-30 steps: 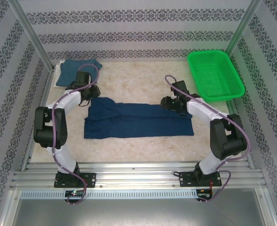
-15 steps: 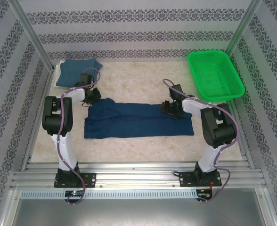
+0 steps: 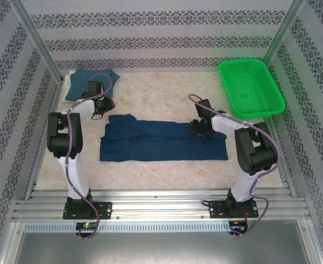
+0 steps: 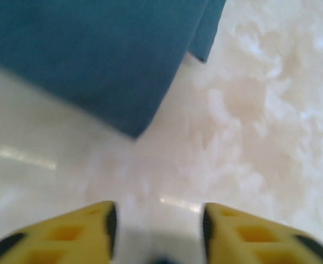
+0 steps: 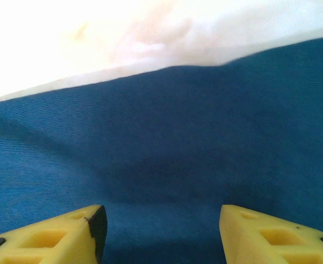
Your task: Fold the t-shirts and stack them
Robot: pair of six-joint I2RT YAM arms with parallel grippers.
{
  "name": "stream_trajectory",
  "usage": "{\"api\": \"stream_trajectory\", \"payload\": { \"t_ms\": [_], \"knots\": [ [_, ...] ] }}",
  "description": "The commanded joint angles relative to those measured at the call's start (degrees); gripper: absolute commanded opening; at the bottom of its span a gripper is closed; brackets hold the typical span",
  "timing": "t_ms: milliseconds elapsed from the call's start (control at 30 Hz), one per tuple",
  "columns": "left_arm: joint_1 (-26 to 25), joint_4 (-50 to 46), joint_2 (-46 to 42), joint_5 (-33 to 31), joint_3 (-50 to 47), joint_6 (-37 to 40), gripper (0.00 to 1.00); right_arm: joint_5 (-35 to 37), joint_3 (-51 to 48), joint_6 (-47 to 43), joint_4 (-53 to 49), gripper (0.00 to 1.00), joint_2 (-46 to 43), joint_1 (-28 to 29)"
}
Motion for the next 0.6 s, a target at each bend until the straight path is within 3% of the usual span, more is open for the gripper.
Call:
{"api": "stream_trajectory", "payload": {
  "t_ms": [0,100,200,333,500,567],
  "knots": [
    [-0.2,3.2,-13.0,3.7,-6.7,-1.8,0.62,4.2,-0.3,-1.1,-2.6,0.6,-3.4,1.2],
    [-3.5,0.1,-19.0,3.3,-10.5,1.1,0.68,-0.3,-0.3,-3.2,1.3,0.61,-4.7,3.6],
    [-5.8,-4.6,-20.0,2.5,-11.6,4.5,0.67,-5.8,2.6,-6.0,3.7,0.63,-4.0,7.4],
    [-8.3,-7.0,-15.7,5.0,-10.4,8.9,0.59,-7.1,4.3,-5.1,4.5,0.62,-2.7,9.0],
    [-12.5,-9.8,-7.5,-1.3,-5.2,12.1,0.42,-7.8,3.4,-5.4,5.1,0.61,-1.4,8.8],
    [-12.6,-11.0,-6.8,-2.1,-4.6,11.6,0.42,-7.4,2.8,-5.6,4.8,0.6,-1.3,8.8]
  ]
}}
